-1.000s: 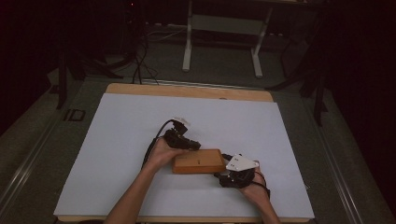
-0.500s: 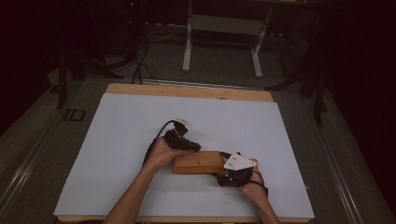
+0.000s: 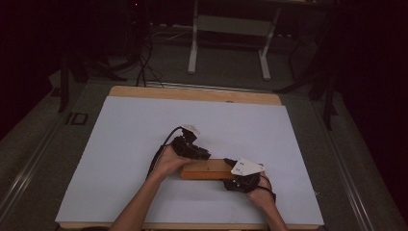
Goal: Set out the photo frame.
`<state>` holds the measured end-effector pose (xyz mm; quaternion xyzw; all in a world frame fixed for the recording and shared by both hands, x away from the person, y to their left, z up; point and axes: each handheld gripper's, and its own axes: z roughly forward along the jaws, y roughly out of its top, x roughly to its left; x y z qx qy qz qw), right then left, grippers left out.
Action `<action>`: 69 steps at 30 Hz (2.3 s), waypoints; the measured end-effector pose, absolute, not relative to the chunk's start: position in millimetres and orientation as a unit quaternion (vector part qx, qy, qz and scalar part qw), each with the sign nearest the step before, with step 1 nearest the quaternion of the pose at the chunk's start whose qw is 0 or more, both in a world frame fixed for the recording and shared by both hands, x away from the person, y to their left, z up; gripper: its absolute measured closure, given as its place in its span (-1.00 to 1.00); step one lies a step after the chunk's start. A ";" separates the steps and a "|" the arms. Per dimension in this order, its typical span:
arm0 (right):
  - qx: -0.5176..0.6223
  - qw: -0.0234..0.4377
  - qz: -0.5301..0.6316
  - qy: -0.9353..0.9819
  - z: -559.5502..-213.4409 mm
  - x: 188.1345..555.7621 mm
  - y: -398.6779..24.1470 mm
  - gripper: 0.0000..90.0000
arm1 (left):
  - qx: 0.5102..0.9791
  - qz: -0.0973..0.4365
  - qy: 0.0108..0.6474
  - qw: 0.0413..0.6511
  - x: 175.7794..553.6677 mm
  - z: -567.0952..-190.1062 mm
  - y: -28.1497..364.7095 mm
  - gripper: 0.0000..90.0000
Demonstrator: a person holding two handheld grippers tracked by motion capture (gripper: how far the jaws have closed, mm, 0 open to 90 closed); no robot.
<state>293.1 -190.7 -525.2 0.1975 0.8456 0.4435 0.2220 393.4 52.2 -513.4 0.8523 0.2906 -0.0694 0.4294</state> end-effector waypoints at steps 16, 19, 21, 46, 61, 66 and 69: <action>0.199 0.220 0.444 0.845 -524.4 293.5 -191.0 -0.08 | 0.846 0.032 0.304 0.437 369.4 -501.6 78.1 0.26; 0.201 0.218 0.446 0.845 -524.0 293.2 -191.2 -0.06 | 0.844 0.052 0.305 0.438 363.8 -500.3 83.9 0.26; 0.202 0.217 0.448 0.844 -523.8 293.2 -191.4 -0.05 | 0.843 0.059 0.306 0.439 360.6 -499.5 87.7 0.26; 0.200 0.210 0.450 0.845 -522.6 295.4 -193.3 -0.03 | 0.817 0.087 0.327 0.467 320.2 -506.0 162.7 0.34; 0.202 0.209 0.448 0.845 -521.9 295.5 -193.7 -0.03 | 0.832 0.082 0.296 0.462 305.4 -519.4 156.8 0.26; 0.203 0.208 0.448 0.845 -521.7 295.8 -193.6 -0.03 | 0.843 0.081 0.275 0.455 301.5 -522.0 149.2 0.31; 0.203 0.208 0.448 0.846 -521.5 296.0 -193.7 -0.03 | 0.846 0.084 0.266 0.454 299.9 -522.2 146.3 0.32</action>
